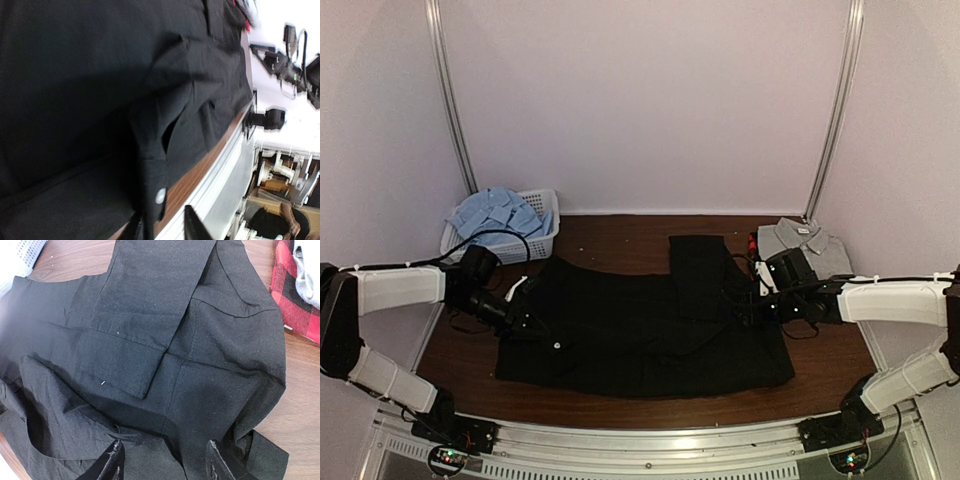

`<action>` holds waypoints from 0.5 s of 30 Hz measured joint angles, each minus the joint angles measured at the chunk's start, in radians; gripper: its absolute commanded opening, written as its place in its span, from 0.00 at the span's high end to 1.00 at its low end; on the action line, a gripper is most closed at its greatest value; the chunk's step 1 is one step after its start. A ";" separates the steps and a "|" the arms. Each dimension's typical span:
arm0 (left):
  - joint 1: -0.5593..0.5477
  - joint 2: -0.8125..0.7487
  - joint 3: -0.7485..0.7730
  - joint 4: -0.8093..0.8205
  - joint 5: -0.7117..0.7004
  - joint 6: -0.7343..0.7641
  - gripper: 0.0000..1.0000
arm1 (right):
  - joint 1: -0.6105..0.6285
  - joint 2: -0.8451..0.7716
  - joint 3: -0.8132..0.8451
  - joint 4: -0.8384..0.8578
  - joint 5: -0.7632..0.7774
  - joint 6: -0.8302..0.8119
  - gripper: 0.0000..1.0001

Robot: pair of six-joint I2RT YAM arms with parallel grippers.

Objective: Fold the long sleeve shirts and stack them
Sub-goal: Adjust the sleeve of the 1/3-folded shirt.

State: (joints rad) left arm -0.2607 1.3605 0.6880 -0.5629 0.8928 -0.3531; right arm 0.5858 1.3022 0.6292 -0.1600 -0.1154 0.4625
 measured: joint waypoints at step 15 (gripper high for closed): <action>-0.013 -0.126 -0.262 0.439 -0.176 -0.256 0.43 | 0.019 0.049 0.001 0.008 -0.001 0.008 0.44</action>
State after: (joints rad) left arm -0.2733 1.2350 0.4263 -0.1242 0.7166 -0.6094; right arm 0.6052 1.3514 0.6304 -0.1520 -0.1165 0.4709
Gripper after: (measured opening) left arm 0.572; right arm 0.559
